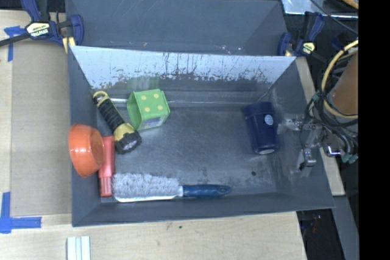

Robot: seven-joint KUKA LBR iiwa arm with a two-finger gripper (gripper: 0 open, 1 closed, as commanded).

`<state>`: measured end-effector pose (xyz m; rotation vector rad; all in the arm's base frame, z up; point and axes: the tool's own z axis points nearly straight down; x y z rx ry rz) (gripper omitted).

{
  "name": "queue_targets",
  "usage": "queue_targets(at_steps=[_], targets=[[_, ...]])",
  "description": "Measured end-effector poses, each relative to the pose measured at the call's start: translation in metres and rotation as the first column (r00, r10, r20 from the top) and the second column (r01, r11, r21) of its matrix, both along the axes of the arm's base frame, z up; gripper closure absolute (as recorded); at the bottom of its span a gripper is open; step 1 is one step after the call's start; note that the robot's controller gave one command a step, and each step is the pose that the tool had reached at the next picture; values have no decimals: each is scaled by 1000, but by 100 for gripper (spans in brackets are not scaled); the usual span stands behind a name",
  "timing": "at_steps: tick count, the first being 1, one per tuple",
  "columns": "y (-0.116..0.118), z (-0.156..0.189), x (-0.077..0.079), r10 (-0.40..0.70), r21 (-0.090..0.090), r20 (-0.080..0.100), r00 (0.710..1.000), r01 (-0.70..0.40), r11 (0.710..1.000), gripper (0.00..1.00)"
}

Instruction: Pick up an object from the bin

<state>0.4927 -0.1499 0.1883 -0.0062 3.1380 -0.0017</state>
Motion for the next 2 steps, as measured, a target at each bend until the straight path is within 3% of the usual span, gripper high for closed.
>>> queue_targets(at_steps=[1,2], targets=[[0,0,0,0,0,0,1000,0,1000,0],[5,26,4,-82,-1,8,997,82,997,0]])
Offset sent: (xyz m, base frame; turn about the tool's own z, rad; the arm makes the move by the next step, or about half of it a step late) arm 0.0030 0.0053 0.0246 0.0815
